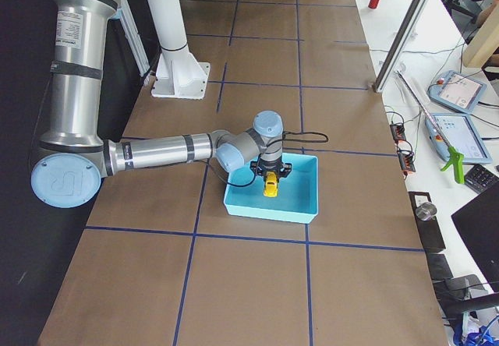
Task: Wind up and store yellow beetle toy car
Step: 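Lower the car onto the bin floor and open the right gripper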
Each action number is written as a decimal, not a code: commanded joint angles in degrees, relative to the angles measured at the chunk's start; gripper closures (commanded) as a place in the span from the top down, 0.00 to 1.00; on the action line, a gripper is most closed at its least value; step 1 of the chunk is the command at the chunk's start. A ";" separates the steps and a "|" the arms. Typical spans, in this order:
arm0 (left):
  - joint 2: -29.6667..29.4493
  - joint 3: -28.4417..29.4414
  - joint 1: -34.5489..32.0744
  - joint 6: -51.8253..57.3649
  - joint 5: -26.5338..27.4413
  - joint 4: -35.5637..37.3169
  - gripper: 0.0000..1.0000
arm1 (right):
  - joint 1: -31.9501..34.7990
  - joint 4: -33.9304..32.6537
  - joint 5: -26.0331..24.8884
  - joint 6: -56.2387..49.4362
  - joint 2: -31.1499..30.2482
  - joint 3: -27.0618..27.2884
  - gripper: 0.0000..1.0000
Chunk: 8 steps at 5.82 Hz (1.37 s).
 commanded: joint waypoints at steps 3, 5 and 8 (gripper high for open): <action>-0.06 0.04 -0.04 0.00 0.00 0.00 1.00 | -3.62 7.42 2.29 5.94 3.48 -6.72 0.00; -0.15 0.04 -0.04 0.00 0.00 0.00 1.00 | -4.61 7.51 2.46 6.12 4.18 -7.08 0.01; -0.15 0.04 -0.04 -0.09 0.00 0.00 1.00 | -4.61 7.34 3.16 6.12 3.92 -7.17 0.11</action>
